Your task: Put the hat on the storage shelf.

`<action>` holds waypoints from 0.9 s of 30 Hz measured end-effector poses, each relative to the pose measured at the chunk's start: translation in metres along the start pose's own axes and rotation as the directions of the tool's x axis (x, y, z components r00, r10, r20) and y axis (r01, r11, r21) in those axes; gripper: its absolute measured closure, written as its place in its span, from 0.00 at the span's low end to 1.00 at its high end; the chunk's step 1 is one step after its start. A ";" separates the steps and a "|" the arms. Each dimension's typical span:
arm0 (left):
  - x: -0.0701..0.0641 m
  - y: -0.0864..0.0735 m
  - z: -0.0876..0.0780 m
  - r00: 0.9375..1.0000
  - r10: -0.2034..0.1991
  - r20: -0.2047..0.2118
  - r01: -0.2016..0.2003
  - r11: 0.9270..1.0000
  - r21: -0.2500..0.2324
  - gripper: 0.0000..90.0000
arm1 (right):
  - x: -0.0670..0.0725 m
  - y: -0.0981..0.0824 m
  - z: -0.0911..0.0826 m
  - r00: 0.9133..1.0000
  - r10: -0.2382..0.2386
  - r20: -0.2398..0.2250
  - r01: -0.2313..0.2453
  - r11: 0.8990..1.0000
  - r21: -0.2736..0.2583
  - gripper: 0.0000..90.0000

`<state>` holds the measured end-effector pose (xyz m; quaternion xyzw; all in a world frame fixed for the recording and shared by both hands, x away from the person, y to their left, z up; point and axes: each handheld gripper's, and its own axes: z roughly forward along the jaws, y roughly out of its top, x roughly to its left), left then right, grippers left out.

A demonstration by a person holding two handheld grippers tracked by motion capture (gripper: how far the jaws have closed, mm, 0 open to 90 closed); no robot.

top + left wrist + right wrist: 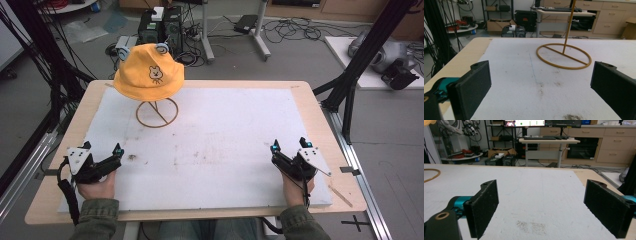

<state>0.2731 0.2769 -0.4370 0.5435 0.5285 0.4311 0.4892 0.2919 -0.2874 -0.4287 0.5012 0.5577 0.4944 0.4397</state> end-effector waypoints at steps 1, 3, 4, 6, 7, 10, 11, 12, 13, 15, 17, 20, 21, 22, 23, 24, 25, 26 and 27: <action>0.000 0.000 0.000 1.000 0.000 0.000 0.000 1.000 -0.001 0.04 | 0.000 0.000 0.000 1.000 -0.002 -0.001 0.002 1.000 0.000 0.14; 0.000 0.000 0.000 1.000 -0.001 -0.002 0.001 1.000 -0.003 0.04 | 0.000 0.000 0.000 1.000 -0.004 -0.002 0.004 1.000 0.000 0.14; 0.000 0.000 0.000 1.000 -0.001 -0.002 0.001 1.000 -0.003 0.04 | 0.000 0.000 0.000 1.000 -0.004 -0.002 0.004 1.000 0.000 0.14; 0.000 0.000 0.000 1.000 -0.002 -0.001 0.002 1.000 -0.003 0.04 | 0.000 0.000 0.000 1.000 -0.006 -0.002 0.006 1.000 -0.001 0.14; 0.000 0.001 0.000 1.000 0.000 -0.001 0.000 1.000 -0.005 0.04 | 0.000 0.000 -0.001 1.000 -0.003 0.000 0.003 1.000 -0.002 0.14; -0.001 0.001 0.000 1.000 0.002 0.007 -0.002 1.000 -0.004 0.04 | 0.000 -0.001 -0.001 1.000 -0.003 -0.002 0.003 1.000 -0.002 0.14; -0.001 0.001 0.000 1.000 0.002 0.007 -0.002 1.000 -0.004 0.04 | 0.001 -0.001 -0.001 1.000 0.000 -0.004 0.000 1.000 0.002 0.14; -0.003 0.001 0.000 1.000 0.004 0.009 -0.004 1.000 -0.008 0.04 | 0.001 -0.001 -0.002 1.000 -0.002 -0.003 0.002 1.000 0.001 0.14; -0.003 0.002 0.000 1.000 0.006 0.010 -0.006 1.000 -0.009 0.04 | 0.001 -0.001 -0.002 1.000 0.004 -0.004 -0.004 1.000 0.001 0.14; -0.003 0.002 0.001 1.000 0.009 0.009 -0.009 1.000 -0.012 0.04 | 0.001 -0.001 -0.003 1.000 0.004 -0.006 -0.004 1.000 -0.001 0.14; -0.003 0.003 0.001 1.000 0.009 0.012 -0.008 1.000 -0.014 0.04 | 0.001 -0.001 -0.004 1.000 -0.003 -0.005 0.003 1.000 -0.006 0.14; -0.003 0.004 0.000 1.000 0.009 0.014 -0.009 1.000 -0.016 0.04 | 0.000 -0.001 -0.006 1.000 0.001 -0.006 -0.001 1.000 -0.006 0.14; -0.004 0.004 0.001 1.000 0.008 0.015 -0.007 1.000 -0.018 0.04 | 0.000 -0.001 -0.006 1.000 -0.001 -0.006 0.001 1.000 -0.009 0.14; -0.004 0.004 0.001 1.000 0.008 0.016 -0.007 1.000 -0.017 0.04 | -0.001 -0.001 -0.006 1.000 -0.011 -0.003 0.011 1.000 -0.013 0.14; -0.004 0.004 0.001 1.000 0.005 0.016 -0.005 1.000 -0.019 0.04 | -0.001 -0.001 -0.007 1.000 -0.011 -0.004 0.011 1.000 -0.014 0.14; -0.005 0.004 0.001 1.000 0.005 0.019 -0.005 1.000 -0.019 0.04 | -0.001 -0.001 -0.007 1.000 -0.016 -0.004 0.015 1.000 -0.018 0.14; -0.006 0.005 0.001 1.000 0.003 0.018 -0.003 1.000 -0.020 0.04 | -0.001 -0.001 -0.008 1.000 -0.008 -0.004 0.008 1.000 -0.017 0.14; -0.007 0.005 0.001 1.000 0.008 0.020 -0.008 1.000 -0.019 0.04 | -0.002 -0.001 -0.008 1.000 -0.003 -0.004 0.003 1.000 -0.018 0.14; -0.008 0.005 0.001 1.000 0.009 0.020 -0.009 1.000 -0.023 0.04 | -0.003 0.000 -0.008 1.000 -0.002 -0.006 0.002 1.000 -0.023 0.14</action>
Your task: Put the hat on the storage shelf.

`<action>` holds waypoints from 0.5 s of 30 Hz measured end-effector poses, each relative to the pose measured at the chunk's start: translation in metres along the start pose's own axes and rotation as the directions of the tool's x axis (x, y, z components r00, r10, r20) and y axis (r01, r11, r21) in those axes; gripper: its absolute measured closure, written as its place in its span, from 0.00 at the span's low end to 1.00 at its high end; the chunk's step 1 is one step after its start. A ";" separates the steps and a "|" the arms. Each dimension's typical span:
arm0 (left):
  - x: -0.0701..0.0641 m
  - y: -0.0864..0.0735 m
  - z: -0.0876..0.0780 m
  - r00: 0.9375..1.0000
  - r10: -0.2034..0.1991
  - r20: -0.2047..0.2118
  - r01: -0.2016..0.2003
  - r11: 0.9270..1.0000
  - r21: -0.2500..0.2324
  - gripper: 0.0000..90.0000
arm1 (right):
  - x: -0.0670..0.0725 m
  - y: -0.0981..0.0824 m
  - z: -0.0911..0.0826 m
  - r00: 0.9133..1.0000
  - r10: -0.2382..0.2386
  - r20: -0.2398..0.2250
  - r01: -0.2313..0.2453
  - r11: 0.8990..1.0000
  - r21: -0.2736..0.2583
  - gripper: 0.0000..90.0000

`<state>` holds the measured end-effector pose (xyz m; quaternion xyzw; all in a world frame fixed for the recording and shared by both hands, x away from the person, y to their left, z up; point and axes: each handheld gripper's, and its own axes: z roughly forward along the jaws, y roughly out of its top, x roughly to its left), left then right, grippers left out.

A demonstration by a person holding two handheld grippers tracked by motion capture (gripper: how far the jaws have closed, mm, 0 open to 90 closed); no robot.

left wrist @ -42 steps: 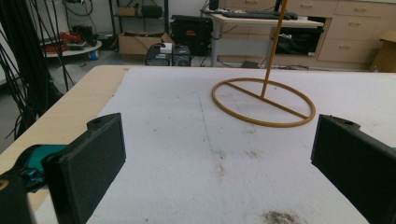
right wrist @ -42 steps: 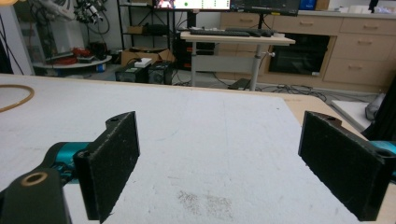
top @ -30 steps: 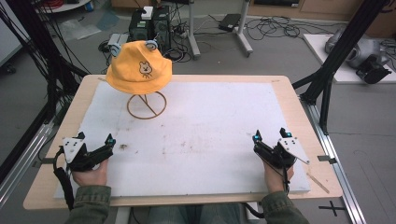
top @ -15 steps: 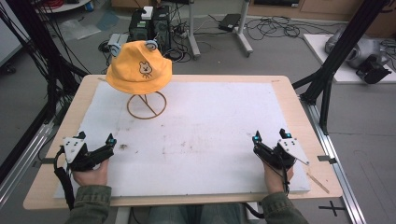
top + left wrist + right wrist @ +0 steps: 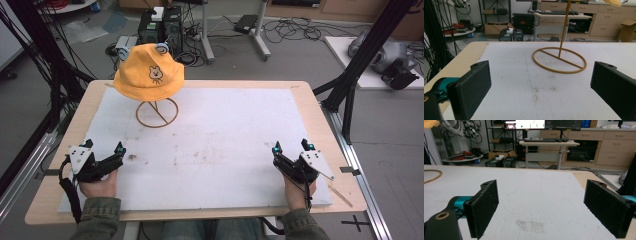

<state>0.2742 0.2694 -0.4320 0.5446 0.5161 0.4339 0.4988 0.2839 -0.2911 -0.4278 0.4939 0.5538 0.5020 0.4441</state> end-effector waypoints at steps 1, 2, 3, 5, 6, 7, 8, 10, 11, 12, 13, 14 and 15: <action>-0.001 0.000 0.000 1.000 0.008 0.001 -0.008 1.000 0.000 0.04 | 0.000 0.001 0.000 1.000 0.004 0.000 -0.004 1.000 -0.004 0.14; -0.001 0.000 0.000 1.000 0.012 0.001 -0.012 1.000 -0.002 0.04 | -0.001 0.001 0.000 1.000 0.001 0.001 -0.001 1.000 -0.008 0.14; -0.001 0.000 0.000 1.000 0.012 0.001 -0.012 1.000 -0.002 0.04 | 0.000 0.001 0.000 1.000 0.004 0.001 -0.004 1.000 -0.008 0.14; -0.001 0.000 -0.002 1.000 0.014 0.001 -0.014 1.000 -0.006 0.04 | 0.001 0.001 0.001 1.000 0.004 -0.005 -0.004 1.000 -0.008 0.14; -0.001 0.000 -0.002 1.000 0.014 0.001 -0.014 1.000 -0.006 0.04 | 0.001 0.001 0.001 1.000 -0.002 -0.006 0.002 1.000 -0.009 0.14; -0.001 0.000 -0.002 1.000 0.014 -0.001 -0.014 1.000 -0.006 0.04 | 0.001 0.001 0.001 1.000 -0.002 -0.006 0.002 1.000 -0.009 0.14; 0.000 0.000 -0.003 1.000 0.015 -0.001 -0.015 1.000 -0.004 0.04 | 0.002 0.001 0.002 1.000 -0.004 -0.010 0.004 1.000 -0.007 0.14; 0.001 0.001 -0.004 1.000 0.012 0.000 -0.012 1.000 -0.010 0.04 | 0.003 0.001 0.002 1.000 -0.013 -0.013 0.012 1.000 -0.009 0.14; 0.001 0.001 -0.004 1.000 0.011 0.002 -0.011 1.000 -0.016 0.04 | 0.004 0.001 0.002 1.000 -0.014 -0.013 0.014 1.000 -0.009 0.14; 0.000 0.002 -0.004 1.000 0.011 0.003 -0.011 1.000 -0.017 0.04 | 0.004 0.001 0.002 1.000 -0.020 -0.013 0.019 1.000 -0.012 0.14; 0.000 0.002 -0.005 1.000 0.012 0.004 -0.012 1.000 -0.018 0.04 | 0.004 0.002 0.002 1.000 -0.022 -0.015 0.022 1.000 -0.012 0.14; 0.000 0.002 -0.005 1.000 0.012 0.007 -0.012 1.000 -0.021 0.04 | 0.005 0.001 0.002 1.000 -0.017 -0.014 0.017 1.000 -0.011 0.14; 0.000 0.003 -0.005 1.000 0.014 0.007 -0.014 1.000 -0.021 0.04 | 0.004 0.001 0.002 1.000 -0.023 -0.013 0.022 1.000 -0.012 0.14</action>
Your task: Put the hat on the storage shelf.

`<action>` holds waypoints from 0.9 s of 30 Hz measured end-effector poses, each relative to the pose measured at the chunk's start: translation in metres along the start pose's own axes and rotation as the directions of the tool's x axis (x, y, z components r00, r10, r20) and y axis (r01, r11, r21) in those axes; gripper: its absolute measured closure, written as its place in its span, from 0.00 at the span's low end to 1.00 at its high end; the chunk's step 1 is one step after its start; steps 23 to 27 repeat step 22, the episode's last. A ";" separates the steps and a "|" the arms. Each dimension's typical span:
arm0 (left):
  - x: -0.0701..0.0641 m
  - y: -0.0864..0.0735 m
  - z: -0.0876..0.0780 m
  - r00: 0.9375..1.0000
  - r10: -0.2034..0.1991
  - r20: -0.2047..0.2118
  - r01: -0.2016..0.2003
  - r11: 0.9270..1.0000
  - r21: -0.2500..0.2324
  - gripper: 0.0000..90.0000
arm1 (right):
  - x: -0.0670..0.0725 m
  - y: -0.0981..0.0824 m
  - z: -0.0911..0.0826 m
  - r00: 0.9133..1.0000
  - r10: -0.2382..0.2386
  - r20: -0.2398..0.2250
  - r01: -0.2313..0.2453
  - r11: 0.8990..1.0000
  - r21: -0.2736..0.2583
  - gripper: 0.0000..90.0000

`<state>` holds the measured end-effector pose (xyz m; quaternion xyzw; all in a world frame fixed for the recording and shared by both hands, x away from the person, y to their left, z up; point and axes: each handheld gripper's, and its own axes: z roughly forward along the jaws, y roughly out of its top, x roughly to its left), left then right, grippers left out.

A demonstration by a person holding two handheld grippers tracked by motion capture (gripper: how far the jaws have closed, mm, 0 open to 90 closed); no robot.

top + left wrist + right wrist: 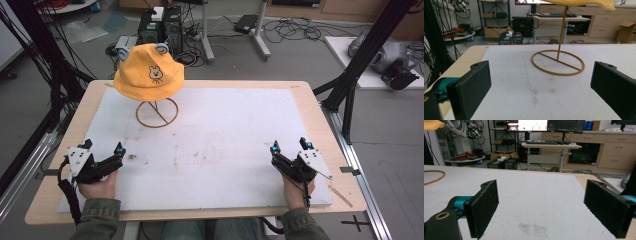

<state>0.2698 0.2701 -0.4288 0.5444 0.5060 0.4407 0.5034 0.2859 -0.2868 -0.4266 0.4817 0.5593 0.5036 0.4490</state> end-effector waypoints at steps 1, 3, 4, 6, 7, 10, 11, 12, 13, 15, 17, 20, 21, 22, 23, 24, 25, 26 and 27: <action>0.000 0.000 0.000 1.000 0.000 0.000 0.000 1.000 -0.001 0.04 | 0.000 0.000 0.000 1.000 0.003 0.001 -0.003 1.000 -0.001 0.14; 0.000 0.001 0.000 1.000 -0.001 0.001 0.001 1.000 -0.003 0.04 | -0.001 0.000 0.000 1.000 0.005 0.002 -0.005 1.000 0.003 0.14; 0.000 0.001 0.000 1.000 -0.001 0.001 0.001 1.000 -0.004 0.04 | -0.001 0.000 0.000 1.000 0.006 0.005 -0.006 1.000 0.002 0.14; 0.000 0.001 0.000 1.000 0.002 0.000 -0.002 1.000 -0.004 0.04 | -0.001 -0.001 -0.001 1.000 0.009 0.005 -0.009 1.000 0.004 0.14; -0.001 0.001 -0.001 1.000 0.003 -0.003 -0.003 1.000 -0.013 0.04 | -0.002 0.000 -0.001 1.000 0.005 0.008 -0.005 1.000 0.001 0.14; -0.002 0.002 -0.001 1.000 0.009 -0.005 -0.009 1.000 -0.022 0.04 | -0.002 -0.001 -0.001 1.000 0.009 0.015 -0.009 1.000 0.006 0.14; -0.002 0.003 -0.001 1.000 0.012 -0.006 -0.012 1.000 -0.024 0.04 | -0.002 -0.001 -0.001 1.000 0.009 0.014 -0.009 1.000 0.006 0.14; -0.002 0.003 -0.001 1.000 0.012 -0.006 -0.012 1.000 -0.024 0.04 | -0.002 -0.001 -0.001 1.000 0.008 0.014 -0.009 1.000 0.007 0.14; -0.003 0.002 -0.001 1.000 0.010 -0.005 -0.010 1.000 -0.024 0.04 | -0.002 -0.001 -0.001 1.000 0.008 0.013 -0.008 1.000 0.006 0.14; -0.003 0.002 -0.001 1.000 0.011 -0.001 -0.011 1.000 -0.025 0.04 | -0.001 -0.001 -0.002 1.000 0.023 0.013 -0.023 1.000 0.007 0.14; -0.003 0.003 -0.001 1.000 0.013 0.000 -0.013 1.000 -0.023 0.04 | -0.002 0.000 -0.003 1.000 0.020 0.013 -0.020 1.000 0.000 0.14; -0.005 0.003 0.000 1.000 0.017 0.008 -0.016 1.000 -0.022 0.04 | -0.003 0.000 -0.003 1.000 0.021 0.013 -0.021 1.000 -0.003 0.14; -0.005 0.003 0.000 1.000 0.015 0.010 -0.015 1.000 -0.023 0.04 | -0.003 0.000 -0.003 1.000 0.021 0.016 -0.021 1.000 -0.004 0.14; -0.005 0.003 0.000 1.000 0.015 0.010 -0.015 1.000 -0.023 0.04 | -0.003 0.000 -0.003 1.000 0.021 0.016 -0.021 1.000 -0.004 0.14; -0.005 0.003 0.000 1.000 0.015 0.010 -0.015 1.000 -0.023 0.04 | -0.003 0.000 -0.003 1.000 0.021 0.016 -0.021 1.000 -0.004 0.14; -0.005 0.003 0.000 1.000 0.015 0.010 -0.015 1.000 -0.023 0.04 | -0.003 0.000 -0.003 1.000 0.021 0.016 -0.021 1.000 -0.004 0.14; -0.005 0.003 0.000 1.000 0.015 0.010 -0.015 1.000 -0.023 0.04 | -0.003 0.000 -0.003 1.000 0.021 0.016 -0.021 1.000 -0.004 0.14; -0.005 0.003 0.000 1.000 0.015 0.010 -0.015 1.000 -0.023 0.04 | -0.003 0.000 -0.003 1.000 0.021 0.016 -0.021 1.000 -0.004 0.14; -0.005 0.003 0.000 1.000 0.015 0.010 -0.015 1.000 -0.023 0.04 | -0.003 0.000 -0.003 1.000 0.021 0.016 -0.021 1.000 -0.004 0.14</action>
